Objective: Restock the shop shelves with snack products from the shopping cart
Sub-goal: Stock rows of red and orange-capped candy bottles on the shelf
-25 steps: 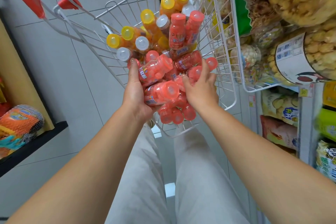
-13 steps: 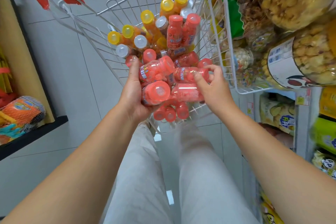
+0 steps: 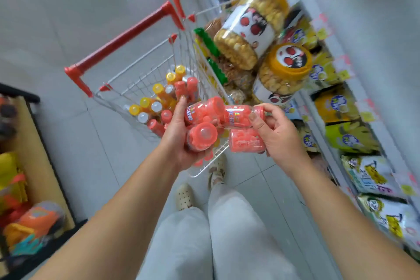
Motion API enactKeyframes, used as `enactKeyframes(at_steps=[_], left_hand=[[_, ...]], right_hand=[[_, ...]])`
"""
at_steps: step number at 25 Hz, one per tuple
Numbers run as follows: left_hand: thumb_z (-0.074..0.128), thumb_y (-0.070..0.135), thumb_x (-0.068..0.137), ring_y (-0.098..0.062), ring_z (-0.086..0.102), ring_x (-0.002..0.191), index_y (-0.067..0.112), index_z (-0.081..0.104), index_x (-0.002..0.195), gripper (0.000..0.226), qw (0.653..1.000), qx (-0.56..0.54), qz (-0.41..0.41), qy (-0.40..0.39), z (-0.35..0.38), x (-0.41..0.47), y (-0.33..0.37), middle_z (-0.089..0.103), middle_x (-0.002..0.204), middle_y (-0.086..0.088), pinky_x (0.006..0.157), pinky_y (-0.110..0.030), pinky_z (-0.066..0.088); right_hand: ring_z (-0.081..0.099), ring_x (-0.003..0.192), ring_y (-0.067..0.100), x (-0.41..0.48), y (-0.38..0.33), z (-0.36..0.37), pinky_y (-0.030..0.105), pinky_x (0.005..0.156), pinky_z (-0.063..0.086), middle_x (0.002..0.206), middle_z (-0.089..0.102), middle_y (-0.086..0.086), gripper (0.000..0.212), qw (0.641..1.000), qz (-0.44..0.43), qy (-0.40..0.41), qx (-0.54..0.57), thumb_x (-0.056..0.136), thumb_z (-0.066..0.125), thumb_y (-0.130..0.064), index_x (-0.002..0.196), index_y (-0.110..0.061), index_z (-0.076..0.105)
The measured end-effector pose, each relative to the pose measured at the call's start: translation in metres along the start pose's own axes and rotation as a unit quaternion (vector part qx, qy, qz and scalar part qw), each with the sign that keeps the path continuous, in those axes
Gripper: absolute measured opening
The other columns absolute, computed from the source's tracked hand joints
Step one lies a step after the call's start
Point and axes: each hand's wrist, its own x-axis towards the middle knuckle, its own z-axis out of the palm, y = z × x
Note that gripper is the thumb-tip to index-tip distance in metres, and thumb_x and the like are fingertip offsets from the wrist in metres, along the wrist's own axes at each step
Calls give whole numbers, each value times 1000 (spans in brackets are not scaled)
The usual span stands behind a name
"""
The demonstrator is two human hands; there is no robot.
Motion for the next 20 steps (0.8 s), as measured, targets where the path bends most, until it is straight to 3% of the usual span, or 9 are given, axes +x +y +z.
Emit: enactKeyframes(at_steps=[3, 5, 7, 12, 15, 18, 20], left_hand=[[55, 76, 80, -27, 75, 85, 12, 64, 122, 77, 997, 55, 9, -54, 39, -53, -4, 76, 98, -10, 59, -30, 58], [48, 74, 86, -27, 75, 85, 15, 65, 115, 68, 991, 96, 16, -88, 71, -88, -16, 76, 103, -10, 59, -26, 56], [47, 72, 88, -26, 74, 84, 16, 67, 107, 63, 982, 131, 12, -132, 105, -120, -33, 76, 101, -10, 57, -23, 53], [50, 73, 85, -24, 71, 95, 13, 72, 112, 69, 961, 168, -9, -221, 182, -163, -75, 75, 110, -8, 77, -28, 55], [49, 69, 88, -23, 71, 91, 7, 80, 85, 69, 954, 164, -11, -251, 223, -176, -107, 77, 97, -8, 73, -27, 56], [52, 64, 90, -25, 74, 80, 7, 76, 90, 63, 953, 151, -12, -263, 258, -183, -142, 77, 95, -8, 65, -30, 60], [54, 62, 90, -25, 75, 75, 6, 73, 93, 60, 956, 139, -13, -257, 279, -181, -162, 77, 94, -8, 65, -33, 61]], right_hand=[[67, 64, 2, -54, -36, -34, 19, 43, 45, 89, 71, -3, 31, 997, -14, 76, 6, 82, 63, -49, 106, -30, 57], [70, 70, 3, -88, -54, -61, 25, 50, 54, 89, 71, -6, 30, 992, -24, 127, 5, 79, 63, -52, 100, -32, 57], [67, 66, -1, -120, -68, -95, 20, 53, 54, 88, 70, -7, 20, 981, -41, 188, 5, 83, 64, -47, 95, -32, 57], [59, 53, -7, -185, -84, -179, 9, 41, 38, 91, 68, -4, 18, 946, -80, 313, -4, 90, 64, -38, 105, -27, 59], [63, 64, 3, -221, -85, -241, 13, 41, 41, 96, 67, -2, 17, 921, -93, 377, -22, 91, 63, -39, 106, -32, 57], [67, 86, 22, -244, -82, -325, 36, 67, 56, 104, 68, 1, 22, 878, -93, 452, -130, 90, 65, -43, 110, -39, 56], [64, 98, 28, -248, -83, -381, 38, 84, 51, 108, 67, 0, 31, 855, -47, 458, -239, 90, 63, -45, 119, -35, 54]])
